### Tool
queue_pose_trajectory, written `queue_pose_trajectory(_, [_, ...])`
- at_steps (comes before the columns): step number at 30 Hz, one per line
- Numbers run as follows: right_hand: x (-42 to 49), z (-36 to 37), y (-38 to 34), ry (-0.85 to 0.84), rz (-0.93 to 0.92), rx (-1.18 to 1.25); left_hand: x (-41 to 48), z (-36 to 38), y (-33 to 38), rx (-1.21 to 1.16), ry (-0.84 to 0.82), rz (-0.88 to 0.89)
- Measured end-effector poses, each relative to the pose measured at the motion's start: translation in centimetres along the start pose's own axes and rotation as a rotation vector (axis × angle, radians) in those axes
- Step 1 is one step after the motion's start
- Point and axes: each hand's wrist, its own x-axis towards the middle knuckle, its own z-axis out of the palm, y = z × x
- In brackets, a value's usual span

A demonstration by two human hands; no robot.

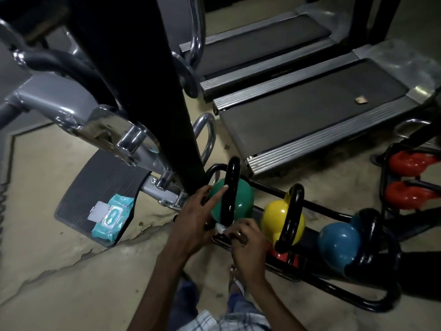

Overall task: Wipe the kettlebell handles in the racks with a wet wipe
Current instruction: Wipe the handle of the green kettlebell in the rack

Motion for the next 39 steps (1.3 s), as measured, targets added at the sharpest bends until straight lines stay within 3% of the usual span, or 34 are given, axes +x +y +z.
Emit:
queue_pose_trajectory(4, [-0.2, 0.9, 0.3, 0.101, 0.238, 0.239, 0.0, -0.3, 0.3, 0.013, -0.007, 0.004])
queue_pose_trajectory(8, [1.2, 1.2, 0.6, 0.188, 0.322, 0.293, -0.2, -0.3, 0.9, 0.045, 0.002, -0.031])
queue_pose_trajectory(17, [6.7, -0.7, 0.3, -0.331, 0.184, 0.058, -0.1, 0.4, 2.1, 0.078, 0.068, -0.112])
queue_pose_trajectory(19, [6.3, -1.0, 0.5, -0.357, 0.18, -0.006, -0.2, 0.5, 2.2, 0.09, 0.074, -0.115])
queue_pose_trajectory(27, [6.9, -0.9, -0.6, -0.295, 0.338, 0.233, -0.1, 0.2, 2.7, 0.095, 0.083, -0.145])
queue_pose_trajectory(31, [7.8, -0.6, -1.7, -0.412, 0.334, 0.063, -0.3, 0.1, 3.0, 0.098, 0.086, -0.151])
queue_pose_trajectory(36, [10.2, -1.4, -2.4, -0.284, 0.827, 0.511, -0.1, 0.0, 3.3, 0.112, 0.083, -0.151])
queue_pose_trajectory(39, [12.5, -1.1, -3.3, -0.21, 1.01, 0.718, -0.2, 0.0, 3.3, 0.122, 0.083, -0.151])
